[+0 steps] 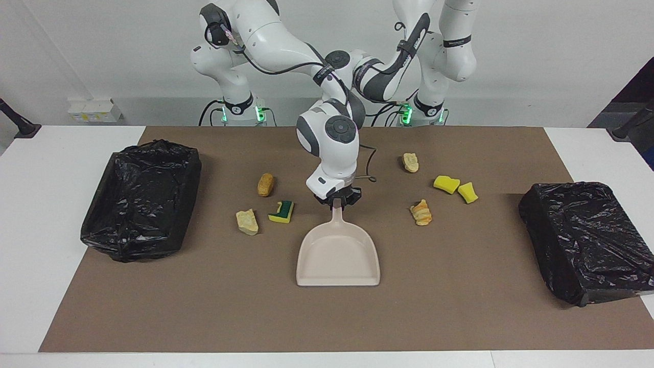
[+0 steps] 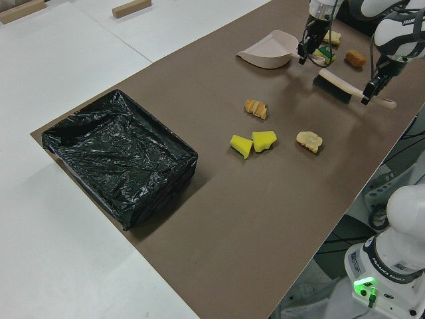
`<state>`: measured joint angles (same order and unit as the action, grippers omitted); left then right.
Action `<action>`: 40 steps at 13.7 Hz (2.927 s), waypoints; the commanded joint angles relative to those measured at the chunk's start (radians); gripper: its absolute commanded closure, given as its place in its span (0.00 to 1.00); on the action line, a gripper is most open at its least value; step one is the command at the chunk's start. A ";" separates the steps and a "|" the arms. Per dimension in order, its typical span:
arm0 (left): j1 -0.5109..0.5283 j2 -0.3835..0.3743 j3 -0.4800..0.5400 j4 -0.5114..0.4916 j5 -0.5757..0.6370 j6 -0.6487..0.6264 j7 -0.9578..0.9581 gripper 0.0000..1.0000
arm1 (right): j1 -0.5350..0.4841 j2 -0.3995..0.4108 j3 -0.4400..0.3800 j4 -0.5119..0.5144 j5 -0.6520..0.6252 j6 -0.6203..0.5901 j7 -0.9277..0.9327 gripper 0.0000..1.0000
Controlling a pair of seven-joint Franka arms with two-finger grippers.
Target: Sweep and dump trash in bin
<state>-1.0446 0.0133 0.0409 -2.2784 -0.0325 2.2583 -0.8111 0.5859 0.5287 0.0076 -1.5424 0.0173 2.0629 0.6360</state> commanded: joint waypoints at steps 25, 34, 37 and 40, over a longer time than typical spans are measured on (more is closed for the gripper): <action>0.919 0.213 0.036 0.510 0.164 -0.134 1.421 1.00 | -0.134 -0.274 -0.001 -0.234 -0.080 -0.055 -1.676 1.00; 0.956 0.219 0.036 0.381 0.163 -0.100 1.636 1.00 | -0.037 -0.236 0.000 -0.263 -0.140 -0.021 -1.475 1.00; 0.887 0.122 0.034 0.220 0.161 -0.126 1.615 1.00 | -0.029 -0.237 0.002 -0.294 -0.166 -0.017 -1.481 1.00; 0.812 0.050 0.034 0.130 0.161 -0.227 1.476 1.00 | -0.029 -0.237 0.002 -0.295 -0.169 -0.012 -1.477 1.00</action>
<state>-0.1872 0.1504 0.0654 -2.0530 0.1149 2.0820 0.7306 0.5607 0.3065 0.0031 -1.8130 -0.1268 2.0233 -0.8508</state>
